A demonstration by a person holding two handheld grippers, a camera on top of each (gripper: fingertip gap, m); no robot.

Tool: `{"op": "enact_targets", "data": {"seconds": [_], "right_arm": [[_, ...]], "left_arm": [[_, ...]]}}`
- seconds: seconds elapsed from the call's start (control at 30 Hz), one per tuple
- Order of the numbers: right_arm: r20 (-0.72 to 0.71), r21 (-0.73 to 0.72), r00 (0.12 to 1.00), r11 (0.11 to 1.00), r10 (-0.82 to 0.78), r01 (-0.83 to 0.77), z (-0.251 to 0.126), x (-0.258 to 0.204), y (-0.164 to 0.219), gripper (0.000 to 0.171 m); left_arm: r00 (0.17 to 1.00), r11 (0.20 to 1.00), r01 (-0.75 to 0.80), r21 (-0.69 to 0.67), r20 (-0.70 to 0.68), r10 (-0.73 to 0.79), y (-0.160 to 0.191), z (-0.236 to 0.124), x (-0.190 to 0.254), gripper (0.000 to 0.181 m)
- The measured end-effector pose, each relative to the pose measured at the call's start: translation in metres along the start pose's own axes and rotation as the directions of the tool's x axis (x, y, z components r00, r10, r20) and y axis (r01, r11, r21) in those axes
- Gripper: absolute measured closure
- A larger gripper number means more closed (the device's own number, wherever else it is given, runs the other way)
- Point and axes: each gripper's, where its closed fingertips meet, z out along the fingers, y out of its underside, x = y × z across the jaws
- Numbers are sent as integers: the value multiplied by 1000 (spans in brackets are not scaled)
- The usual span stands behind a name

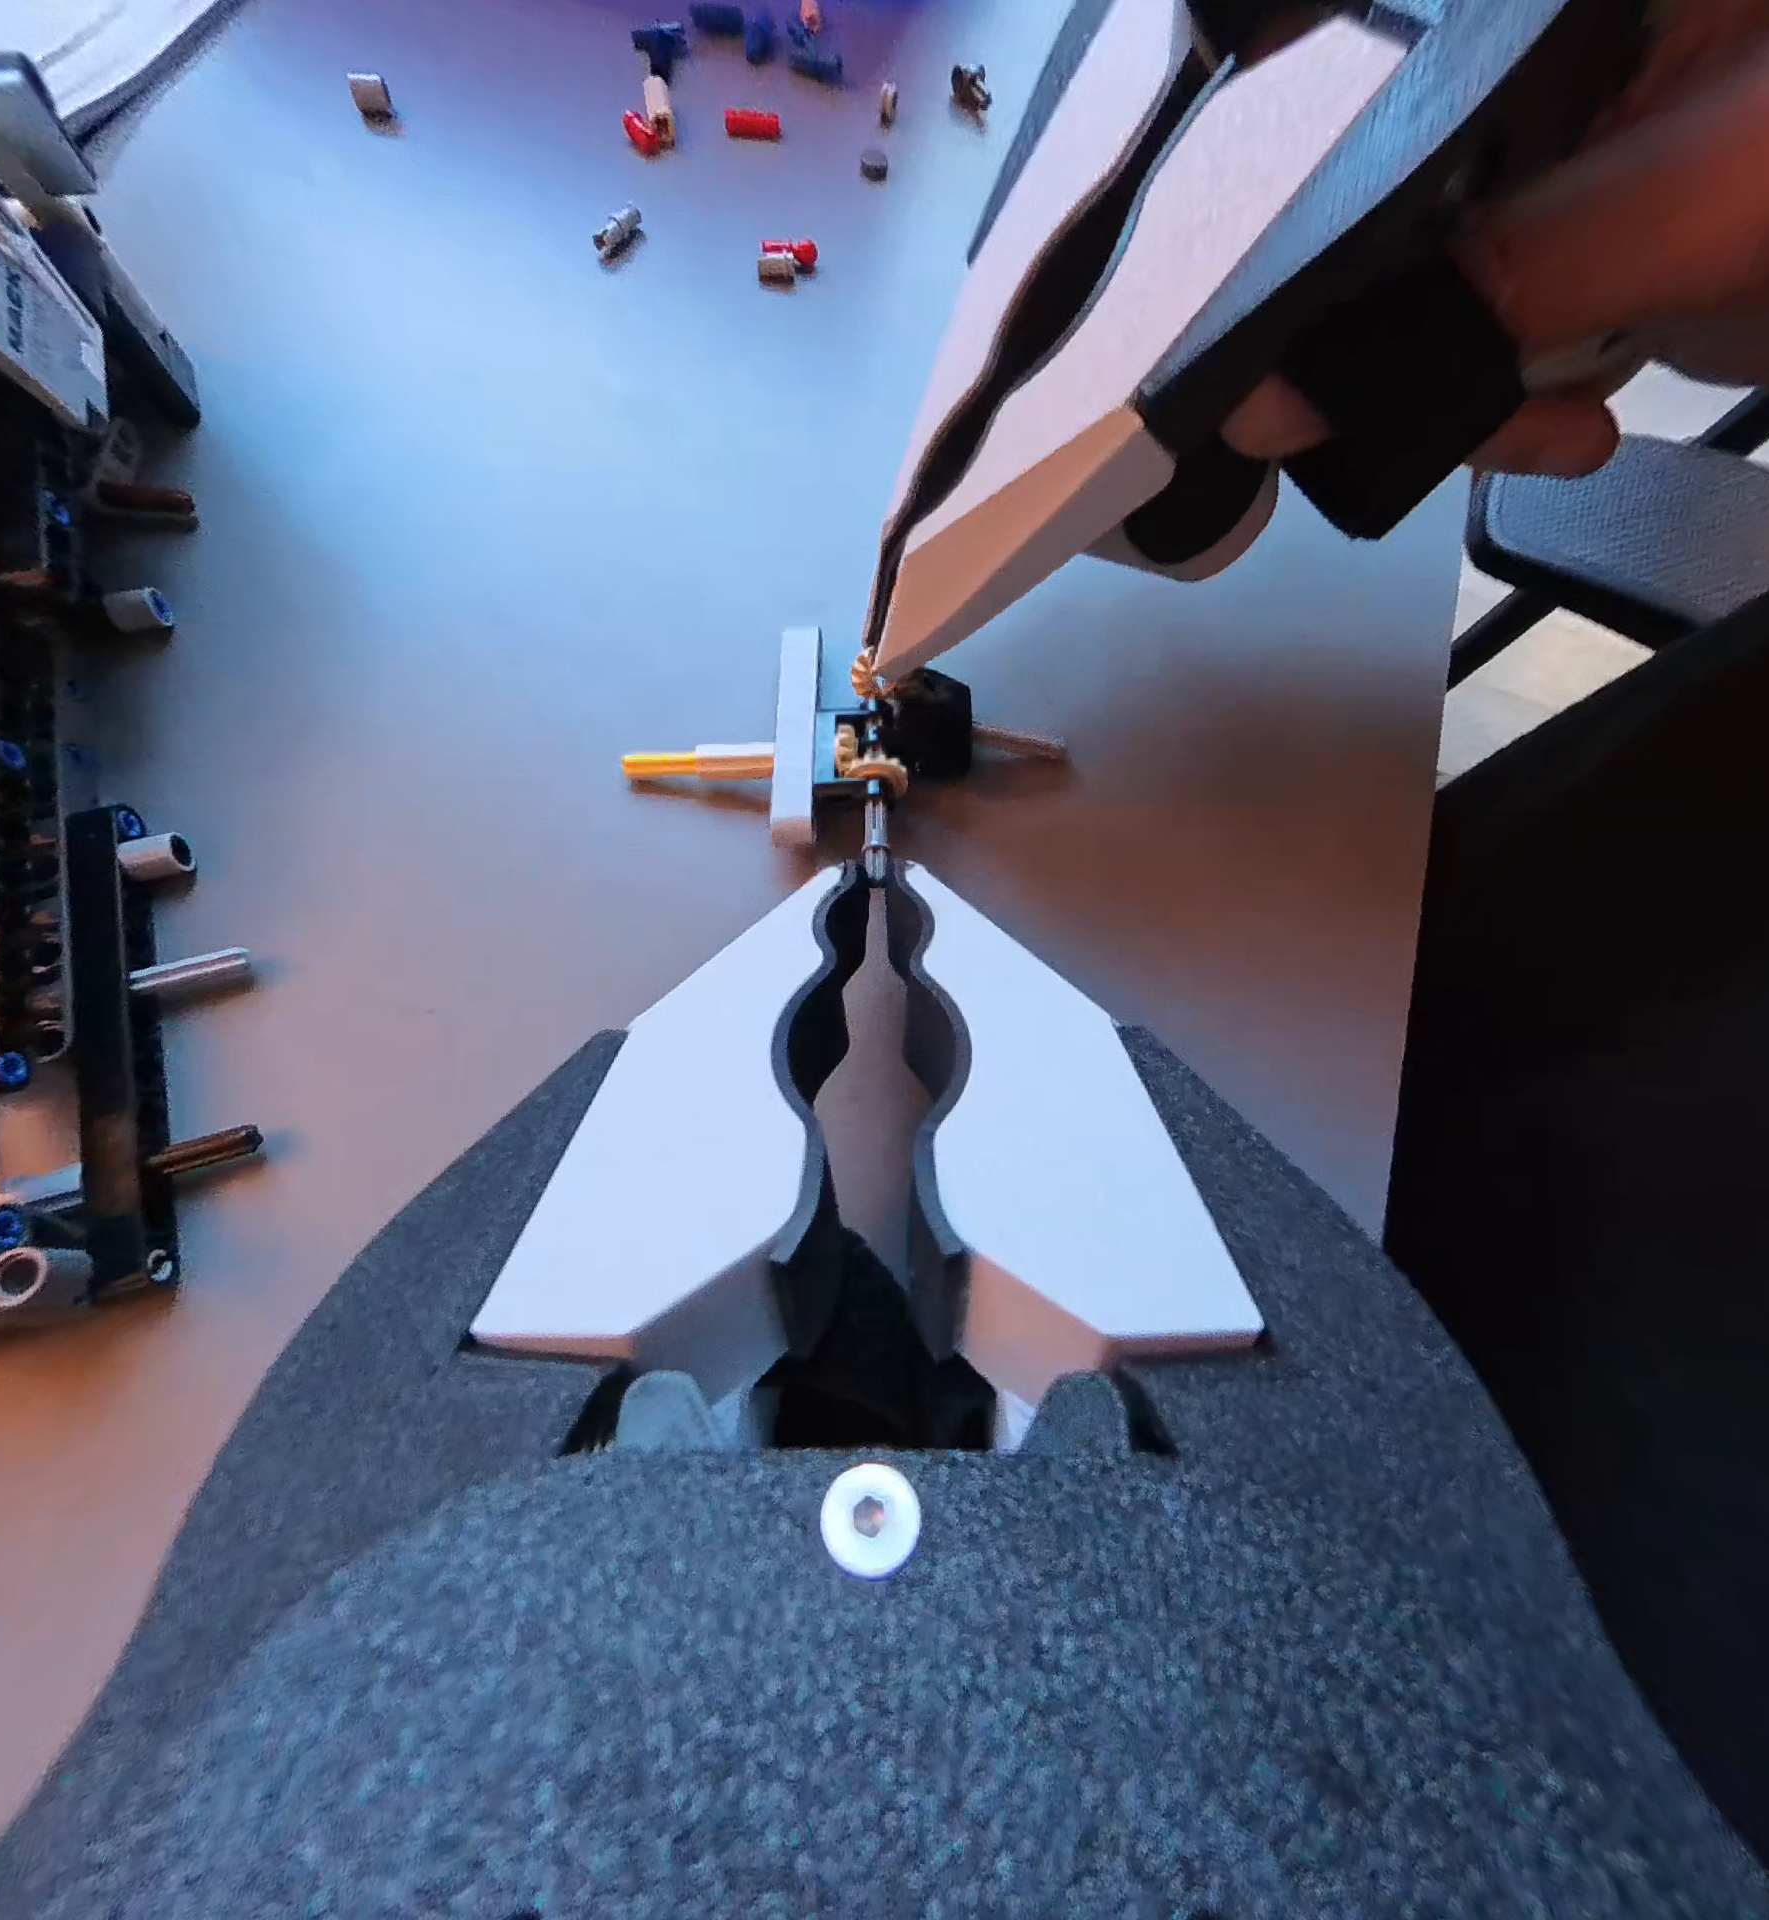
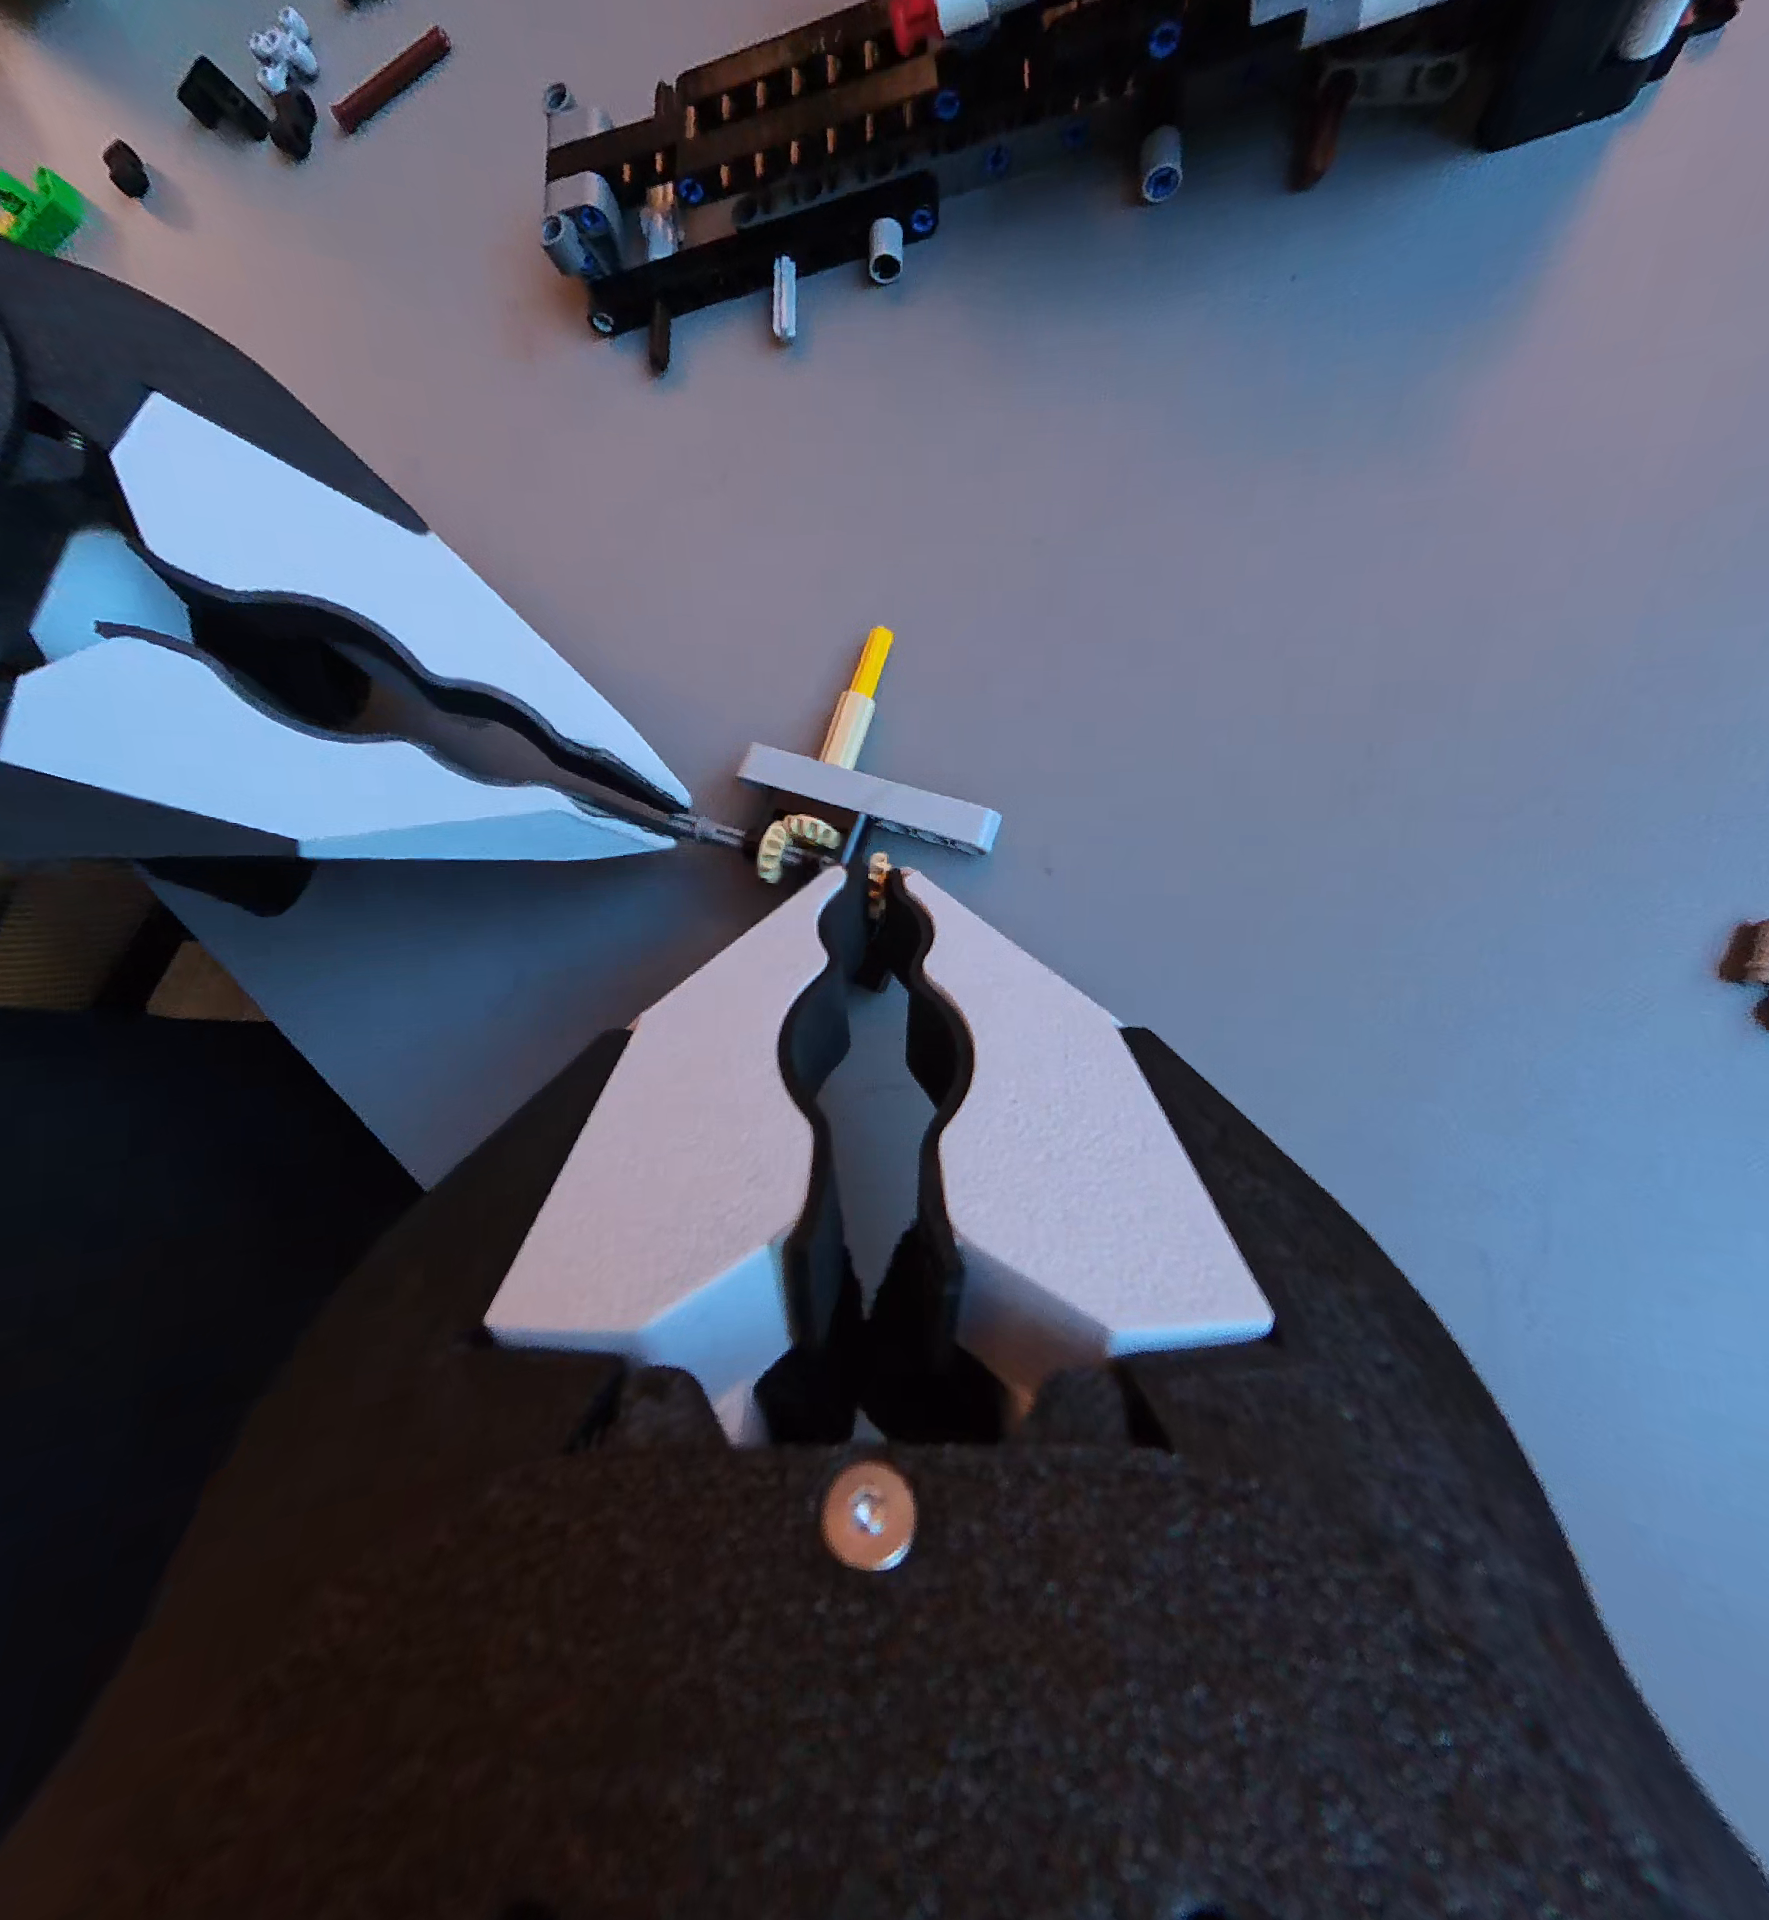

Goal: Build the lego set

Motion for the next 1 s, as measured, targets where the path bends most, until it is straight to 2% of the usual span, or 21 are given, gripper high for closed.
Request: {"op": "enact_targets", "data": {"seconds": [0.03, 0.37, 0.57, 0.8, 1.0], "right_arm": [[2, -5, 1000, 1000, 5, -5, 1, 1, 2, 169], [68, -3, 996, 998, 66, -66, 4, 1, 6, 169], [155, -17, 977, 990, 143, -142, 1, -1, 7, 169], [110, -67, 989, 993, 104, -97, 0, 3, 7, 168], [121, -131, 985, 986, 122, -106, -1, 6, 8, 169]], "left_arm": [[1000, 1000, 14, 5, -7, -14, -1, 0, 0, 179], [999, 998, 36, -43, -15, -37, 4, 6, 2, 180], [999, 997, 46, -57, 10, -45, 6, 9, -1, 180], [995, 995, 83, -45, 49, -81, 3, 11, -1, 181], [991, 998, 31, -53, 134, -24, 3, 15, 5, 181]]}}
